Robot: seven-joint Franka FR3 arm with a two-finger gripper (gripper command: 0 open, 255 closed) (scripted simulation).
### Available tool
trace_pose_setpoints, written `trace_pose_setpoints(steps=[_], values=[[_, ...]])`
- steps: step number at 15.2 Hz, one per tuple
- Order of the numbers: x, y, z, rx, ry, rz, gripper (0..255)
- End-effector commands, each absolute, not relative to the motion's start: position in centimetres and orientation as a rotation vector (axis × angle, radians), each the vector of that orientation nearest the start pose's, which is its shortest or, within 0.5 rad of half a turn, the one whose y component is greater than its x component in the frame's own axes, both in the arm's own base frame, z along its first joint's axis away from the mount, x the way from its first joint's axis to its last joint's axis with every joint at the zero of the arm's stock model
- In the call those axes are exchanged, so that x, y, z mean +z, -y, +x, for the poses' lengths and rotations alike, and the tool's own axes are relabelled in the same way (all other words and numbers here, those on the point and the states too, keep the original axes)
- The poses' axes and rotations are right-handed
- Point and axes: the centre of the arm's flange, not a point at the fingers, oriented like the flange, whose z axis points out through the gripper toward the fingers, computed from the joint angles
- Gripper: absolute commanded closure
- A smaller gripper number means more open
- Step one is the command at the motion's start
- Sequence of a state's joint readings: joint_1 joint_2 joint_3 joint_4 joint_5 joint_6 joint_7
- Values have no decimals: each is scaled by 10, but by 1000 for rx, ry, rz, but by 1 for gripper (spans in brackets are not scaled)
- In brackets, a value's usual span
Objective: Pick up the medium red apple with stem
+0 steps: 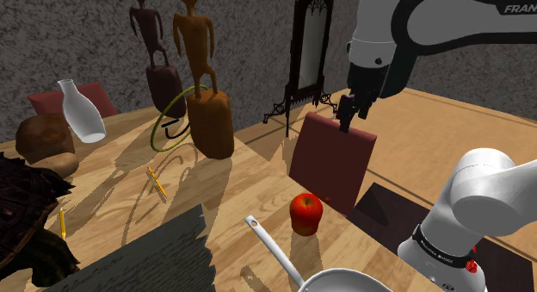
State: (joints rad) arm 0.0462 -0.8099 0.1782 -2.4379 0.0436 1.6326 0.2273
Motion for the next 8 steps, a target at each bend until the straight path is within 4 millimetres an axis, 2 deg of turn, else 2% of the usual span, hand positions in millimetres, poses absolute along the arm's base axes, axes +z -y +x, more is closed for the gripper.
trace_pose_setpoints(steps=[1,8], values=[[545,-111,293,-5,-108,-3232,0],[497,-193,285,58,-137,-3259,0]])
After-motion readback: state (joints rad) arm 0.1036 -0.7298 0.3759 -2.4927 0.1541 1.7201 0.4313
